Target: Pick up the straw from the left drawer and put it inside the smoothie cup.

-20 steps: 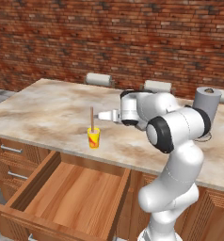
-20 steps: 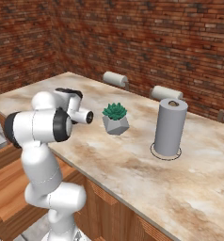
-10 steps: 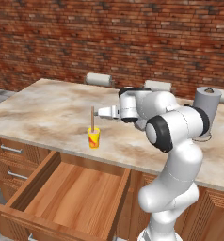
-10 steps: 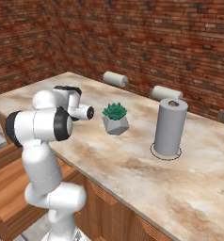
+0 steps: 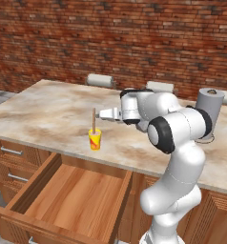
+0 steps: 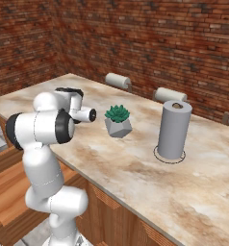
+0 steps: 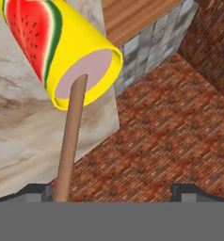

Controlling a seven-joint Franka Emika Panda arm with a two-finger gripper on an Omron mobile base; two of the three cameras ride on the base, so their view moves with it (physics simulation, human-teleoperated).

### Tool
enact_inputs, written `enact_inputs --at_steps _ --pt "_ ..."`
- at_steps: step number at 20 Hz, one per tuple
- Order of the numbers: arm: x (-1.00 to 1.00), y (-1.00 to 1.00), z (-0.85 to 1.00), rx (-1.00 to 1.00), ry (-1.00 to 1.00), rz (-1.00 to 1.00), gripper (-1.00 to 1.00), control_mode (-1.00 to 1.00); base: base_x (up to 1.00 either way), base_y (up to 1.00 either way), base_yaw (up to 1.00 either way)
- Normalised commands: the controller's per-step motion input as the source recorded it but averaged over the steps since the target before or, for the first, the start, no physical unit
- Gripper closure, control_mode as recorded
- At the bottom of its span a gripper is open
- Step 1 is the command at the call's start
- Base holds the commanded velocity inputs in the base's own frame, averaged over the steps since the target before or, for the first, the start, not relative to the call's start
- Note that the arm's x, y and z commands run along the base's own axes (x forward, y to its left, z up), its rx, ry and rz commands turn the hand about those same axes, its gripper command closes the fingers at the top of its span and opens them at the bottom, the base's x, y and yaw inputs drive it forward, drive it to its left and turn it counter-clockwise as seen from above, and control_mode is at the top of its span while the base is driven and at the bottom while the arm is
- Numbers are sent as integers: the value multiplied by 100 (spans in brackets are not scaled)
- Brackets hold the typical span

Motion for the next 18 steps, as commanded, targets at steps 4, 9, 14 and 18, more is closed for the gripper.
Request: enact_inputs --at_steps 4,9,14,18 --pt "1 0 -15 -4 2 0 -100 -100 0 0 0" --pt "15 2 -15 -5 6 0 -100 -100 0 0 0" --pt "22 14 -4 -4 3 0 -100 -100 0 0 0" --pt "27 12 0 -2 1 0 -100 -100 0 0 0"
